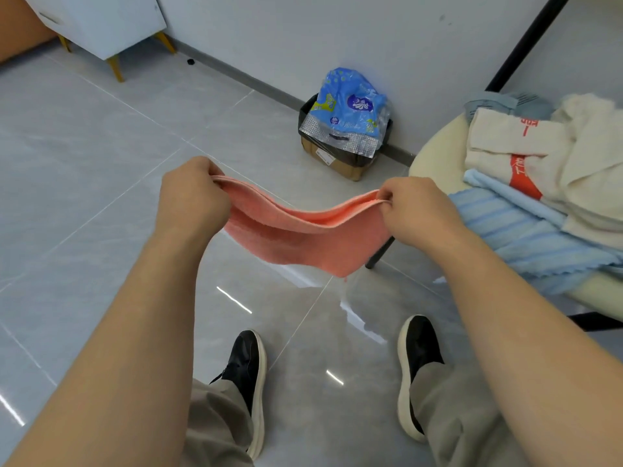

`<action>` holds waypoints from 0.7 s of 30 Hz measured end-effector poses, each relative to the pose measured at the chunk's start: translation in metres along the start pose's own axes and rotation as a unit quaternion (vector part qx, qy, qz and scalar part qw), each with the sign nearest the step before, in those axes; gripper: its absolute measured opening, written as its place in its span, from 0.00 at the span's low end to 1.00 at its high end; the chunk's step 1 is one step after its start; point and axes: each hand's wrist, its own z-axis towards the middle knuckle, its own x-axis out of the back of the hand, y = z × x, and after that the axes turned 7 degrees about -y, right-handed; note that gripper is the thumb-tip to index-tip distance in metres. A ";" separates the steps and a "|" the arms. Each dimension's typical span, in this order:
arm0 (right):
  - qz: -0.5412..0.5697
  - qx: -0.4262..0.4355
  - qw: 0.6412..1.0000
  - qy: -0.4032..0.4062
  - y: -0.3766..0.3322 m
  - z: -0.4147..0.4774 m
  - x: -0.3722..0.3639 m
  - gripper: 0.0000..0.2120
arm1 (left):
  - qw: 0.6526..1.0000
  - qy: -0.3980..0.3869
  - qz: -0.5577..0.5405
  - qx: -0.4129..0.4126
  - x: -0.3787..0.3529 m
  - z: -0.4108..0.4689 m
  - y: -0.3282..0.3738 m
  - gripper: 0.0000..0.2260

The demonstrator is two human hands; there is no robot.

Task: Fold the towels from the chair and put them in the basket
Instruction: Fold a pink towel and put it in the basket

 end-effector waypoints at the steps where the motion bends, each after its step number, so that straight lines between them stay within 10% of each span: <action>1: 0.006 -0.005 1.000 0.014 0.004 0.000 0.000 0.10 | 1.000 0.004 0.003 -0.002 0.001 0.001 -0.002 0.14; 13: -0.087 -0.014 0.996 0.026 0.025 -0.001 0.009 0.10 | 1.000 0.001 0.013 0.012 0.008 0.006 -0.015 0.12; 21: 0.102 0.043 0.978 -0.175 0.040 -0.006 0.023 0.09 | 1.000 -0.014 -0.013 0.021 0.022 0.001 -0.017 0.07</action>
